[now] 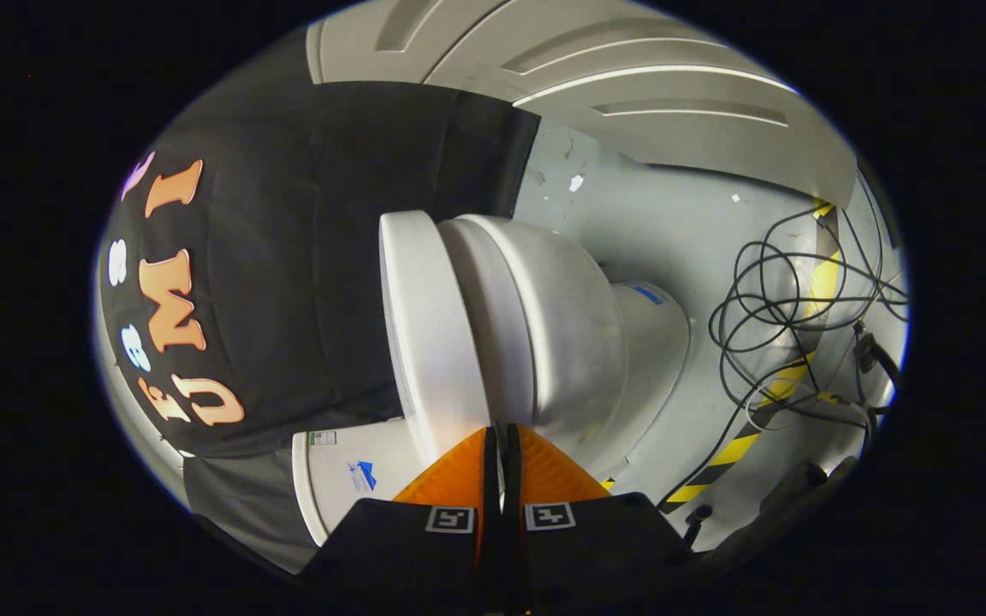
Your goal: Open the toilet lid.
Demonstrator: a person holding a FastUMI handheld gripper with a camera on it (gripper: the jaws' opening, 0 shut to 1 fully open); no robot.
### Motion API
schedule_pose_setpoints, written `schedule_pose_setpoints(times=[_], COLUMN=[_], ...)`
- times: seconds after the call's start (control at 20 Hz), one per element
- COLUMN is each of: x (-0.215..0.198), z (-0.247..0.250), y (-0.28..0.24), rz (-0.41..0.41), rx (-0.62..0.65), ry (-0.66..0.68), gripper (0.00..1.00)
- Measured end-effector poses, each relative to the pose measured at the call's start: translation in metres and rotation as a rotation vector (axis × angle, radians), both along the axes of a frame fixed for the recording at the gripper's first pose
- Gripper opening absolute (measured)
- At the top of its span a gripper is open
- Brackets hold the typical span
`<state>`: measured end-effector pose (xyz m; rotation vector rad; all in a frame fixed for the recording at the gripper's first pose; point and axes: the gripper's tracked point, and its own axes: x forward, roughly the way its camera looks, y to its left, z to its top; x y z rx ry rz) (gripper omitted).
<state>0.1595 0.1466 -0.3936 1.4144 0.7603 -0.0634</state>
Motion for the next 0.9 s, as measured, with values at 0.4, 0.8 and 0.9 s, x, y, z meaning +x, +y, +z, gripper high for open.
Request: schedule_pose_setpoints(times=[0.4, 0.8, 0.9], x=[0.01, 0.016, 0.016], z=[0.044, 0.086, 0.101], y=[0.003, 0.013, 0.019], rz=[0.088, 0.143, 0.172], rx=[-0.316, -0.475, -0.563], ry=[-0.121, -0.153, -0.171], gripper=[0.08, 0.08, 0.08])
